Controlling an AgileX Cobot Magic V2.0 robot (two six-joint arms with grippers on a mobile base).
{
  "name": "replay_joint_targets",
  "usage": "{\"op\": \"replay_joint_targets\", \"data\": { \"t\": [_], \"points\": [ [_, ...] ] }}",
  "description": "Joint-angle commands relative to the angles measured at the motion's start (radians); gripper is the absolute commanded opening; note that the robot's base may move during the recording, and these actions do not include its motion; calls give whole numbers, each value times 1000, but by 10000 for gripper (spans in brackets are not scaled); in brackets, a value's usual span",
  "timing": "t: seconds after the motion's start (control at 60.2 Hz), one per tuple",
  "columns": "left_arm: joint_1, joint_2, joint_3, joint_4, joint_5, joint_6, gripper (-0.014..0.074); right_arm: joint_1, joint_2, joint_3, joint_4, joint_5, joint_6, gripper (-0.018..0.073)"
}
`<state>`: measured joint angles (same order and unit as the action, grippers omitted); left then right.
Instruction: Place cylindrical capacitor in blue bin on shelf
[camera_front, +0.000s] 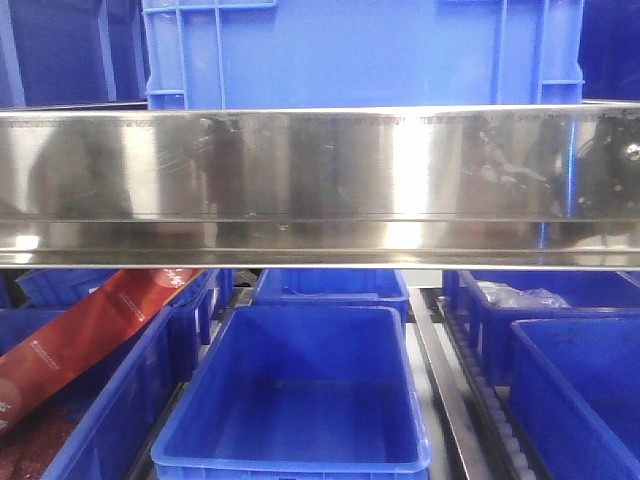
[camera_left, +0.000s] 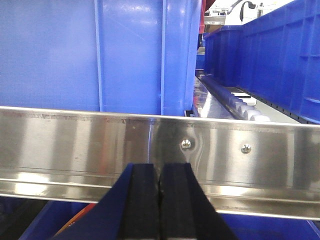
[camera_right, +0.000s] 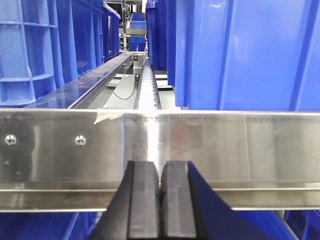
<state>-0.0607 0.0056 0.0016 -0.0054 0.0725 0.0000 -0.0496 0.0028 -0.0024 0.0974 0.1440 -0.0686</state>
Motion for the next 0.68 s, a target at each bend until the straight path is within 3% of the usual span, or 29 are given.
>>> {"op": "replay_joint_targets", "data": {
  "t": [0.0, 0.665],
  "points": [
    [-4, -6, -2, -5, -16, 0, -111, 2, -3, 2, -10, -25, 4, -159],
    [-4, -6, -2, -5, -16, 0, -111, 2, -3, 2, -10, -25, 4, -159]
  ]
}}
